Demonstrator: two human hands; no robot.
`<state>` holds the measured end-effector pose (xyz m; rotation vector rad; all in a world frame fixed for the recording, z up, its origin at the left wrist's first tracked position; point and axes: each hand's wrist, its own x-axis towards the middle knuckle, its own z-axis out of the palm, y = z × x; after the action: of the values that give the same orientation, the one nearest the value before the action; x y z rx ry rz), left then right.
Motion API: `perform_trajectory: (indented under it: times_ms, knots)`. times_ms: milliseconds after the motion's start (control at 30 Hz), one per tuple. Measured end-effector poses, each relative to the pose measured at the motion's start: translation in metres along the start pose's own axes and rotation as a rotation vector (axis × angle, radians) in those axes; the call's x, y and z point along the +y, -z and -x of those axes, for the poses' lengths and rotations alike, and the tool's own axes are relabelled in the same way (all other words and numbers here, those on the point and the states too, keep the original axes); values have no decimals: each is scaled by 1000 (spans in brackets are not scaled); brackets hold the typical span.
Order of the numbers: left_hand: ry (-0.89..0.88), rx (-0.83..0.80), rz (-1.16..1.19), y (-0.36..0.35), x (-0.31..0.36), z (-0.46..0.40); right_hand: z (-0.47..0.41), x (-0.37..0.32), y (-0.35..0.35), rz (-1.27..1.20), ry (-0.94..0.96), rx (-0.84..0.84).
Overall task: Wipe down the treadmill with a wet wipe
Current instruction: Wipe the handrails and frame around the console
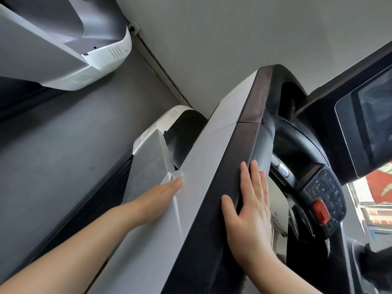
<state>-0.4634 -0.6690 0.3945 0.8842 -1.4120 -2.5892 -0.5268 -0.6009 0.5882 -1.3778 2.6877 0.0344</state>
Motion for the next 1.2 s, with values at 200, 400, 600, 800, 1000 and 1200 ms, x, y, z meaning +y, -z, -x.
perform_trajectory:
  times_ms: [200, 400, 600, 800, 1000, 1200]
  knots:
    - [73, 49, 24, 1, 21, -26, -1, 0, 0, -10, -2, -3]
    - [-62, 206, 6, 2, 25, -46, 0, 1, 1, -20, -5, -1]
    - [-12, 227, -165, -8, 37, -31, -1, 1, 0, -25, -2, 8]
    - [16, 193, -73, -8, 29, -7, -1, 2, 0, -31, -2, 8]
    - [-205, 115, 58, -33, 32, 59, -1, 3, -1, -9, 2, 3]
    - [-363, -13, 16, -43, 43, 89, -3, 5, -2, 2, 9, 21]
